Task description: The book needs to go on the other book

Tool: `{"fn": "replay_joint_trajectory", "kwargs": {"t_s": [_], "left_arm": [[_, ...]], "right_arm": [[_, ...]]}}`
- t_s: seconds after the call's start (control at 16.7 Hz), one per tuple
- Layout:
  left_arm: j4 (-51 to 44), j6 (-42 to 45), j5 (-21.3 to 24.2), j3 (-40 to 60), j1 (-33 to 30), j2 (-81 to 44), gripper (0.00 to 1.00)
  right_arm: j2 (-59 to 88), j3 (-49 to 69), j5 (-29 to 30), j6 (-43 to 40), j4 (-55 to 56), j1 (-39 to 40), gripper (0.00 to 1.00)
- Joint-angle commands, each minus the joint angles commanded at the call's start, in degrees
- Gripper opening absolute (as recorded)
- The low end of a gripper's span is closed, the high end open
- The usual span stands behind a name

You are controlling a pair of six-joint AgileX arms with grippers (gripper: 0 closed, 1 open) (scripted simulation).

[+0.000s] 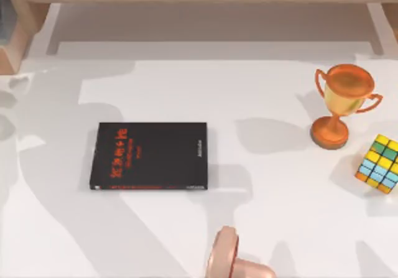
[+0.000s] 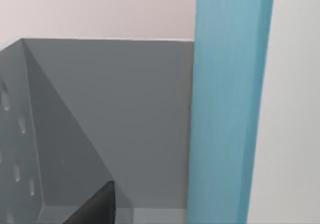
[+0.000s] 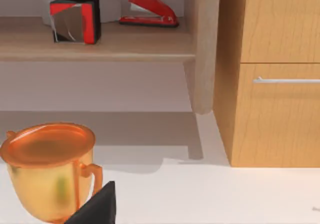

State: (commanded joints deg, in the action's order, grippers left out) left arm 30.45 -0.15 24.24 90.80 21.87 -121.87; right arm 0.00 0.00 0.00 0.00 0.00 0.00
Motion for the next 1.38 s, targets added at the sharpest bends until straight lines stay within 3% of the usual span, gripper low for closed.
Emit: {"fn": "replay_joint_trajectory", "kwargs": {"t_s": [0.78,1.38], "left_arm": [[0.00,0.00,0.00,0.00,0.00,0.00,0.02],[-0.06,0.09,0.02,-0.09,0.22,0.26,0.00]], "right_arm": [[0.00,0.00,0.00,0.00,0.00,0.00,1.00],[0.00,0.00,0.00,0.00,0.00,0.00,1.00]]}}
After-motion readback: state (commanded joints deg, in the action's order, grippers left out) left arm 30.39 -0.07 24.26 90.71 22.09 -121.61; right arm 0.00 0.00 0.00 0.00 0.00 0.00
